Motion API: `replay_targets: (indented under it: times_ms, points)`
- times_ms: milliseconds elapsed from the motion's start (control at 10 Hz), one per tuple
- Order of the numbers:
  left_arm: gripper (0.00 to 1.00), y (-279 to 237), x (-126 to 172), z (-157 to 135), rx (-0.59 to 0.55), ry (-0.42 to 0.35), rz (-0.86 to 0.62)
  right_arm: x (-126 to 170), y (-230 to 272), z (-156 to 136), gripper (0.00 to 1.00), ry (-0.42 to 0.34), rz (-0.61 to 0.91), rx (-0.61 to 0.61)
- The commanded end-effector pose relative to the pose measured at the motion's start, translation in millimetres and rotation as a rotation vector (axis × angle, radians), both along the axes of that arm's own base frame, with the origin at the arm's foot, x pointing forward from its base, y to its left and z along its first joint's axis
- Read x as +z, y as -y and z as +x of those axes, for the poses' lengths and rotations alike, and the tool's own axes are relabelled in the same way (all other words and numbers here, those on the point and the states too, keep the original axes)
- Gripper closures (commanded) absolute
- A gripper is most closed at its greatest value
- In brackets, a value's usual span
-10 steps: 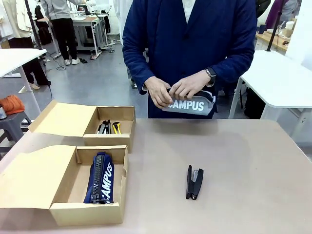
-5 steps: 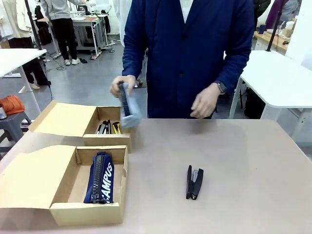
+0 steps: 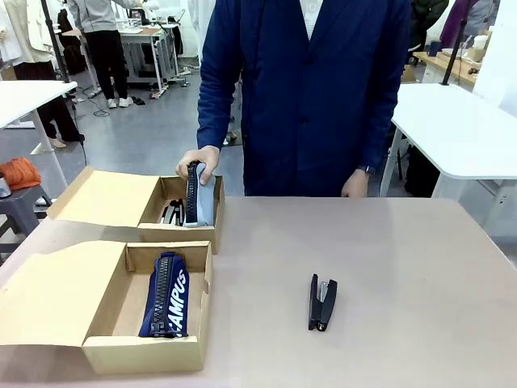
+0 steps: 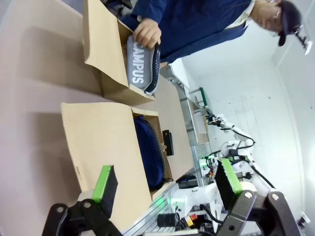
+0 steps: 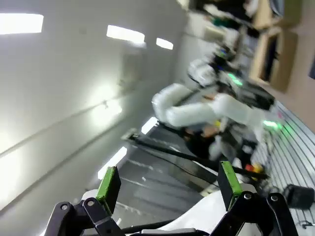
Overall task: Place items inside the box.
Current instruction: Pick up a Pencil pouch or Stapler and place it inside the Mailer Box closest to the robot.
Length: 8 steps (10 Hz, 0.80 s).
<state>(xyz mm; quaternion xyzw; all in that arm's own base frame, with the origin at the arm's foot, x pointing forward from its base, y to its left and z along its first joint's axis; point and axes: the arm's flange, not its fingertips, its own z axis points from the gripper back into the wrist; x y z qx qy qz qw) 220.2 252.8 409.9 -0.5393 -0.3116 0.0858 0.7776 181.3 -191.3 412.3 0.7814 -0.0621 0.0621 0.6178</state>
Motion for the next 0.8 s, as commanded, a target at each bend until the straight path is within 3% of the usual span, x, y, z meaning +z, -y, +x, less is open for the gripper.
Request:
replay_targets:
  times_ms: [0, 100, 200, 400, 500, 600, 700]
  points:
    - [0.0, 1, 1, 0, 0.001, 0.029, -0.005, 51, -106, 21, 0.0, 0.018, -0.312, 0.096]
    - [0.0, 1, 1, 0, 0.001, 0.029, -0.005, 49, -165, 28, 0.0, -0.063, -0.473, 0.07]
    - [0.0, 1, 1, 0, 0.001, 0.029, -0.005, 36, -229, 24, 0.0, -0.07, -0.642, 0.143]
    - [0.0, 1, 1, 0, 0.001, 0.029, -0.005, 12, -308, 10, 0.0, -0.019, -0.845, 0.227]
    - [0.0, 1, 1, 0, 0.001, 0.029, -0.005, -4, -328, 7, 0.0, 0.046, -0.93, 0.177]
    - [0.0, 1, 1, 0, 0.001, 0.029, -0.005, 59, -202, 95, 0.0, -0.046, -0.722, 0.227]
    - [0.0, 1, 1, 0, 0.001, 0.029, -0.005, 59, -202, 95, 0.0, -0.046, -0.722, 0.227]
